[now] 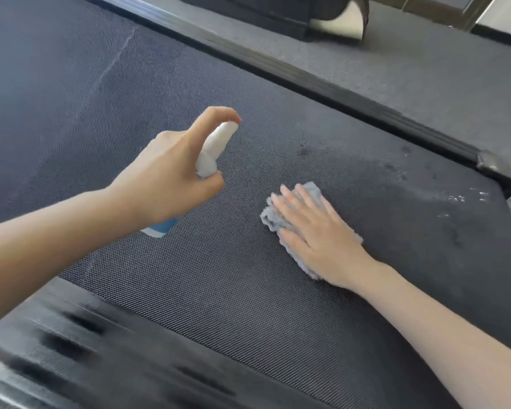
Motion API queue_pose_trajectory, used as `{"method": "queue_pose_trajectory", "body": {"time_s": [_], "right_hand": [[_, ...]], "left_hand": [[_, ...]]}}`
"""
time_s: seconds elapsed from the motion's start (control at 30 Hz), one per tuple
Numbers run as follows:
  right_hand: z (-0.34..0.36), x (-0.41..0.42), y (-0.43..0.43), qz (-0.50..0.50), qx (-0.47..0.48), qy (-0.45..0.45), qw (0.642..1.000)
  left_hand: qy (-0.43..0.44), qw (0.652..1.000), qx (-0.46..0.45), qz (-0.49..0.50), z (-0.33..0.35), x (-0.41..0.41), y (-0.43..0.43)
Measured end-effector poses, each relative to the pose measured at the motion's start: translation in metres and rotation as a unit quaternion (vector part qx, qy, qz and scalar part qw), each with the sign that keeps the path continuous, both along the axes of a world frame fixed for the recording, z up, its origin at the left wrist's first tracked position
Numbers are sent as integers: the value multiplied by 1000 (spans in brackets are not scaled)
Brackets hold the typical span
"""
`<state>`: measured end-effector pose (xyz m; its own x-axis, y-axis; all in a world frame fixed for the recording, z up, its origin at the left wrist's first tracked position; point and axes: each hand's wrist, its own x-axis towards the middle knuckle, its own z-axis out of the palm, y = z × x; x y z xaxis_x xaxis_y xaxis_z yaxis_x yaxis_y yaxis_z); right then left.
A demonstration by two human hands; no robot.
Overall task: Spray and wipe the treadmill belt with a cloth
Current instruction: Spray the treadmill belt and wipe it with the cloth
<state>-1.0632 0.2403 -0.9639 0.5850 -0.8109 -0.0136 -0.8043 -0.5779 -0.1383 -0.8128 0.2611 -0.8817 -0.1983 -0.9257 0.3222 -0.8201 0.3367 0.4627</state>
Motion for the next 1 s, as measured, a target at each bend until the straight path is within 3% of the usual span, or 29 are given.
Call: {"method": "queue_pose_trajectory", "body": {"time_s": [0.3, 0.4, 0.57, 0.67, 0.73, 0.8, 0.9, 1.0], "right_hand": [[2, 49, -114, -84, 27, 0, 996], [6, 51, -87, -59, 48, -13, 997], [5, 43, 30, 132, 9, -21, 991], [2, 15, 57, 150, 10, -14, 988], [-1, -13, 34, 76, -26, -12, 997], [-4, -47, -11, -63, -37, -17, 997], [-12, -89, -84, -243, -9, 30, 969], [-14, -77, -109, -279, -7, 66, 958]], "left_hand": [[-2, 1000, 3, 29, 13, 3, 8], [1, 999, -1, 32, 17, 2, 12], [19, 1000, -7, 19, 18, -9, 7], [15, 1000, -8, 6, 16, -16, 4], [11, 1000, -8, -5, 13, -16, 4], [11, 1000, -3, -1, 11, -12, 5], [19, 1000, 4, 18, 11, -5, 7], [22, 999, 2, 25, 13, 0, 7]]}}
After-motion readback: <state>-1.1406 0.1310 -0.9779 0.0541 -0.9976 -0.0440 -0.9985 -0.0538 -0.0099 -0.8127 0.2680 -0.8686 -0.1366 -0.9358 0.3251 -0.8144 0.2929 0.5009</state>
